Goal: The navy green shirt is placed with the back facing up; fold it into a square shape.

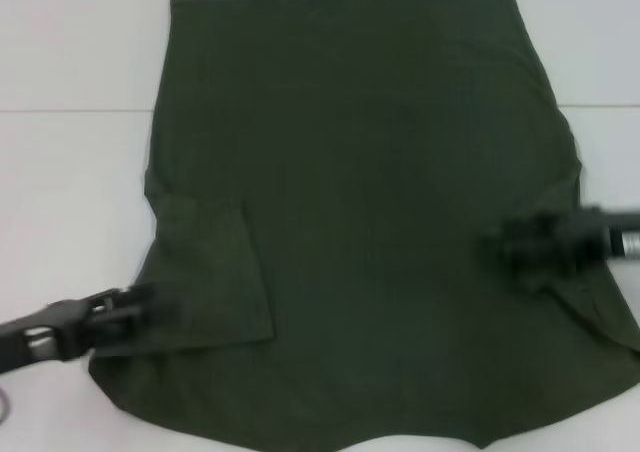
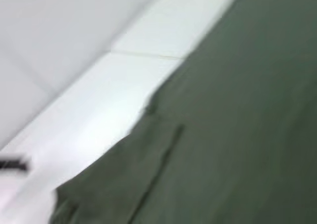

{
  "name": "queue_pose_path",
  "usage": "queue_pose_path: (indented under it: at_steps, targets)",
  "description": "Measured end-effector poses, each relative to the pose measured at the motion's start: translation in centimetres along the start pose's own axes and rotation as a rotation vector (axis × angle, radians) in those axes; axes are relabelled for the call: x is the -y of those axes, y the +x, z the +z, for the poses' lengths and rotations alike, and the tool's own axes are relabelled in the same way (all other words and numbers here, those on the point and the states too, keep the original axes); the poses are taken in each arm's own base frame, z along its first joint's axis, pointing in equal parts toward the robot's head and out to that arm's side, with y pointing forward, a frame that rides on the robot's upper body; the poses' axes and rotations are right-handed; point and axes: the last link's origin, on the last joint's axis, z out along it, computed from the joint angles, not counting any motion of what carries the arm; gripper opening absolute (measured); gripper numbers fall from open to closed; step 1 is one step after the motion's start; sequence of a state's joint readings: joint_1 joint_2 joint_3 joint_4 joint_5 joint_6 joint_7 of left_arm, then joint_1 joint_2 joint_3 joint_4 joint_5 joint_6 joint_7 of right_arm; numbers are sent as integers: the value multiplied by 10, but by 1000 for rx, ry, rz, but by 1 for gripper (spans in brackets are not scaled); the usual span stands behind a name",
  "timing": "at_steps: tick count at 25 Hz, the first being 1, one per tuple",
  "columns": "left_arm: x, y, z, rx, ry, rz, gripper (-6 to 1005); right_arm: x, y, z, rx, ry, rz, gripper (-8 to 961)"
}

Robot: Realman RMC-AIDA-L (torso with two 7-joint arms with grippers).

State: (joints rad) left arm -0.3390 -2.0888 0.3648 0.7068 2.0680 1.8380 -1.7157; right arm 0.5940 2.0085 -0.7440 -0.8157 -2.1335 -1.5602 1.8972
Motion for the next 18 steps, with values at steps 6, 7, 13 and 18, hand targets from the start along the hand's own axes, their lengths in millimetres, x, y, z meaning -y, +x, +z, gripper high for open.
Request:
queue_pose_path:
  at_steps: [6, 7, 13, 18]
  targets:
    - [6, 11, -32, 98, 122, -325, 951, -26, 64, -2, 194, -70, -296, 861]
    - [10, 11, -34, 119, 162, -371, 951, -28, 70, -1, 205, -67, -321, 865]
    - [26, 21, -37, 238, 323, -549, 951, -34, 97, 13, 210, -96, -402, 868]
    - [34, 26, -27, 269, 375, -531, 951, -36, 101, 17, 213, -98, -429, 869]
